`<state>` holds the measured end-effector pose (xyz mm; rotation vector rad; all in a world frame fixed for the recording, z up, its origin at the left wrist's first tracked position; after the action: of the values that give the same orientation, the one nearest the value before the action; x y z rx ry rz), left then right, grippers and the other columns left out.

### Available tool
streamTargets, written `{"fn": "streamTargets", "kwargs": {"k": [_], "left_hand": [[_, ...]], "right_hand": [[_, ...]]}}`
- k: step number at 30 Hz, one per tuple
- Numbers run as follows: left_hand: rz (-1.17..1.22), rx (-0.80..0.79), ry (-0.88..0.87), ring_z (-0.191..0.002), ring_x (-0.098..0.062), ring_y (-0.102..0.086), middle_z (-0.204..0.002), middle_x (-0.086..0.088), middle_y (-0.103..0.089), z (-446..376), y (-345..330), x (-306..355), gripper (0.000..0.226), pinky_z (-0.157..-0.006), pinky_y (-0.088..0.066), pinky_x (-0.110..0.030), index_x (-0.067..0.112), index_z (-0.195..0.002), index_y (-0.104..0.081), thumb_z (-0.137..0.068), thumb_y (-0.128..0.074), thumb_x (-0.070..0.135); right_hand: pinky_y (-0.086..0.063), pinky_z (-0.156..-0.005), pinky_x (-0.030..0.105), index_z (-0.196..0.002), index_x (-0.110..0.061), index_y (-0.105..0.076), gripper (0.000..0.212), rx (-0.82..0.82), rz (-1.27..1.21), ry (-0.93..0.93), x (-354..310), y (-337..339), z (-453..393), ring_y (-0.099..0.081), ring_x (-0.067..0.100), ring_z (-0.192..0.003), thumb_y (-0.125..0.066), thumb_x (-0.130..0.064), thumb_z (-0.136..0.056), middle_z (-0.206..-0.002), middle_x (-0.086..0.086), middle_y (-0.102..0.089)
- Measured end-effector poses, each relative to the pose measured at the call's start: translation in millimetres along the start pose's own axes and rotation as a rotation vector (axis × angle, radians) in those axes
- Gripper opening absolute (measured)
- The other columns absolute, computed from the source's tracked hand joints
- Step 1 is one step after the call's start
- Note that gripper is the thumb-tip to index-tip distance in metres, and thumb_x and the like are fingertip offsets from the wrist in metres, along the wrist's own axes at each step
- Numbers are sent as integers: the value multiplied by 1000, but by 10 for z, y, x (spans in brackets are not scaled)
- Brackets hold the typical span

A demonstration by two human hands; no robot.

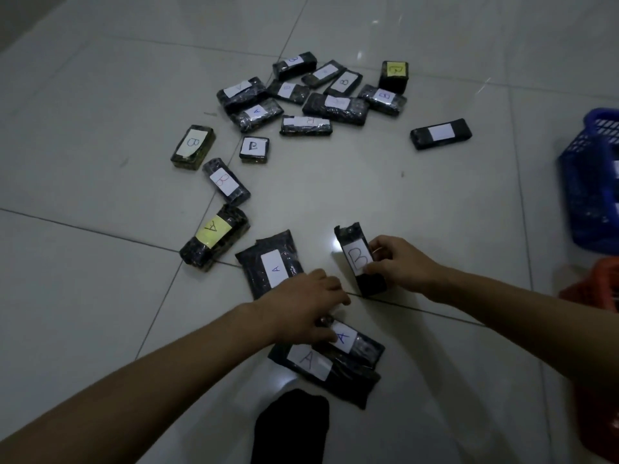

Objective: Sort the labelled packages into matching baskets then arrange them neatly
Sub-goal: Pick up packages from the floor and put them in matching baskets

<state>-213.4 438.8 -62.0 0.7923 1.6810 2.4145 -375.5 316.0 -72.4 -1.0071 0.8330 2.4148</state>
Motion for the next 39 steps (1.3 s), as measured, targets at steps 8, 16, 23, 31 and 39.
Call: {"fn": "streamTargets", "kwargs": {"k": [8,16,23,31,39], "left_hand": [[530,457,544,-84,-9,-58,-98,11,-61,-83,396,-243,32,-71,-50,-26,25,-108,-55,-85,-62,47],[1234,738,771,-85,-23,-68,-97,-8,-66,121,605,-792,11,-74,-60,-38,16,-102,-64,-91,-62,19],[1325,915,879,-80,-15,-65,-103,-11,-69,548,747,-1494,19,-66,-53,-30,12,-109,-63,-96,-49,14],[1355,1005,961,-68,-8,-66,-94,-5,-68,713,769,-2090,20,-58,-54,-24,13,-110,-56,-95,-43,7],[1402,994,896,-66,-5,-68,-86,1,-70,583,854,-2093,22,-56,-53,-20,10,-115,-54,-95,-49,3]], "right_hand": [[-53,-55,22,-111,-7,-61,22,53,-309,100,-278,-119,-12,-70,20,-82,-67,-5,-90,-98,14,-74],[-60,-79,37,-112,-13,-63,22,-101,-299,249,-913,-218,-375,-73,24,-88,-69,-14,-91,-98,9,-76],[-56,-73,39,-105,-28,-65,19,12,-31,315,-1488,-482,-988,-66,22,-79,-71,-30,-88,-97,-4,-70],[-52,-84,35,-121,-23,-56,54,99,302,231,-1994,-1121,-1830,-62,17,-98,-74,-53,-80,-112,-2,-65],[-48,-72,29,-105,-22,-60,42,46,284,113,-1875,-1002,-1878,-61,19,-95,-86,-28,-72,-109,0,-64]]}}
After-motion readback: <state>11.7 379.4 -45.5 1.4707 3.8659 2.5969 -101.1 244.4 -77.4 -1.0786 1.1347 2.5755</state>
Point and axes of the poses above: each hand's wrist, its own z-axis away from the middle knuckle, its own y-axis out of the back of the hand, x = y × z, the point moved 2 cm from there along -z, towards the middle knuckle
